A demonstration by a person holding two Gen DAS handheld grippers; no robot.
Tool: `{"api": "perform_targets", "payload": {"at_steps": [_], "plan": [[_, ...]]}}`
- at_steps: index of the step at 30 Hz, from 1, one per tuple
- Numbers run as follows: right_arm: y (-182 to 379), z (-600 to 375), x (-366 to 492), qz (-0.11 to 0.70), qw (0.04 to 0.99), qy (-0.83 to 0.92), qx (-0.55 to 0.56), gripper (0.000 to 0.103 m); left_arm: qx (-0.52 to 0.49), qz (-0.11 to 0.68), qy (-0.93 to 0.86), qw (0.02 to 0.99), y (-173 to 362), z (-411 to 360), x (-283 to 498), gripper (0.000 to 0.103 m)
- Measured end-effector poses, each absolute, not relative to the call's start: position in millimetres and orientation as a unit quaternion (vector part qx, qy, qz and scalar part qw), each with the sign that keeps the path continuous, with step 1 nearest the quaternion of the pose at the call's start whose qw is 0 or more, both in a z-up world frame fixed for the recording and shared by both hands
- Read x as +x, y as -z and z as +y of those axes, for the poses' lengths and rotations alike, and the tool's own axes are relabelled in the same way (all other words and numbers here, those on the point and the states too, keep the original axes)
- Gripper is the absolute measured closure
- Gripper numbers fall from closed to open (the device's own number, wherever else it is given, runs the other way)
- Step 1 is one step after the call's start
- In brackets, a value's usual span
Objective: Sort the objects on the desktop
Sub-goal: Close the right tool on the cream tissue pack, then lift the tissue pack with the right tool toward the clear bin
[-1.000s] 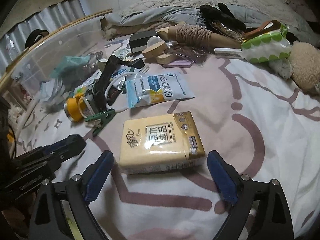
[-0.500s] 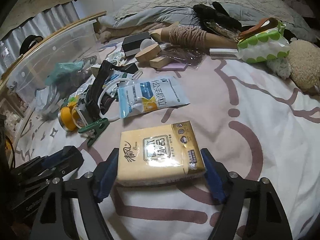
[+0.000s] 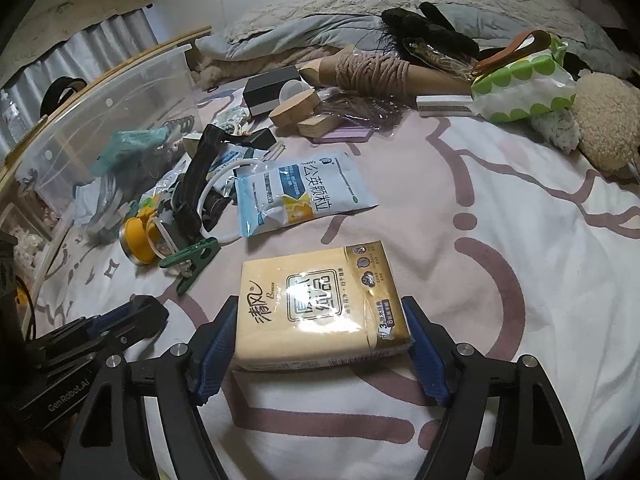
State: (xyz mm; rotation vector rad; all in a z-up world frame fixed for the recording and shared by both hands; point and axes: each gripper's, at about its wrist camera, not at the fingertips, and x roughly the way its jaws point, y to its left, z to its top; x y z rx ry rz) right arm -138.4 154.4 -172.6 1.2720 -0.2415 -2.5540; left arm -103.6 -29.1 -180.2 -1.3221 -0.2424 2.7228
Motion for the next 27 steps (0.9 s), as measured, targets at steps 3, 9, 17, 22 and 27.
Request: {"api": "perform_targets", "payload": {"at_steps": [3, 9, 17, 22, 27], "plan": [[173.4, 150.4, -138.5, -0.069, 0.134, 0.884, 0.442, 0.026, -0.435, -0.083, -0.895, 0.052, 180.0, -30.1, -103.8, 0.075], [172.6, 152.7, -137.9, -0.073, 0.137, 0.884, 0.441, 0.026, -0.433, -0.083, -0.896, 0.053, 178.8, -31.1, -103.3, 0.076], [162.3, 161.8, -130.0, -0.082, 0.137, 0.89, 0.427, 0.027, -0.421, -0.083, -0.902, 0.05, 172.8, -31.8, -99.5, 0.076], [155.8, 167.6, -126.5, -0.088, 0.131, 0.895, 0.417, 0.027, -0.413, -0.095, -0.904, 0.049, 166.3, -37.0, -95.6, 0.076], [146.3, 174.0, -123.2, -0.1, 0.129, 0.899, 0.407, 0.027, -0.401, -0.103, -0.909, 0.044, 156.1, -41.9, -91.4, 0.076]]}}
